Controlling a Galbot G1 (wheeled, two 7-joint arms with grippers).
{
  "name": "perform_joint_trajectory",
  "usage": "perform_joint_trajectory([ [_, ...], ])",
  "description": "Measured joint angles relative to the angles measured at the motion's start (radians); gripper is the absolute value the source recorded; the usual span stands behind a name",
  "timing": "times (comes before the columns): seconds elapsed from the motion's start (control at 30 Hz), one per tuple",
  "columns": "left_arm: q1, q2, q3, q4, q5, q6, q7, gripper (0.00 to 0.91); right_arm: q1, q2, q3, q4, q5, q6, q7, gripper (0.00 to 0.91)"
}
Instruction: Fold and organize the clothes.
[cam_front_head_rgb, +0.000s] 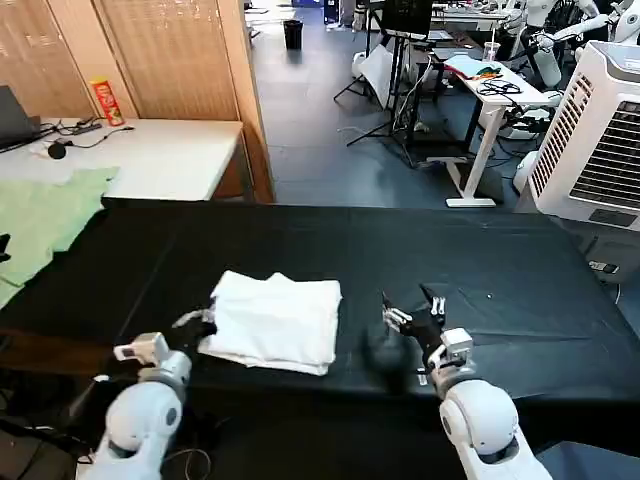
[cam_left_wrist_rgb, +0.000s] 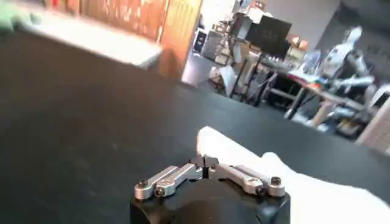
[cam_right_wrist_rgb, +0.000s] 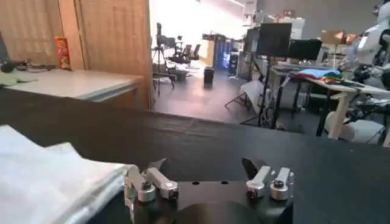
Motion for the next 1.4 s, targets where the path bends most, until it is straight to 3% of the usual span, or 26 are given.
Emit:
perform_joint_trajectory([
  [0.47,0.049,0.379,-0.194,-0.086,0.037,-0.006,0.001,0.000,0.006,0.005,-0.014,-0.007,-0.002,0.003,0.000,0.878],
  [0.6,0.052,0.424,-0.211,-0.145,0.053,0.012,-0.026,0.000,0.001,0.014,-0.019,-0.013,-0.016,0.007,0.000,0.878],
  [0.8,0.035,0.366,-0.110,-0.228,0.070,0.032,-0.056,0.000,-0.014,0.022,-0.023,-0.014,-0.031,0.014,-0.001,0.878],
  [1.1,-0.026,0.143,0.183,-0.167,0.102,-0.001,-0.073,0.000,-0.039,0.021,-0.041,-0.012,0.011,0.012,-0.008,0.878],
  [1.13,-0.031,0.117,0.207,-0.158,0.109,-0.006,-0.073,0.312,-0.039,0.018,-0.044,-0.009,0.025,0.007,-0.010,0.878],
  [1.17,-0.036,0.093,0.228,-0.147,0.116,-0.013,-0.073,0.878,-0.039,0.016,-0.048,-0.007,0.043,0.002,-0.013,0.878],
  [1.4,-0.033,-0.034,0.321,-0.115,0.159,-0.076,-0.018,0.878,-0.019,0.006,-0.088,-0.011,0.160,-0.050,-0.025,0.878],
])
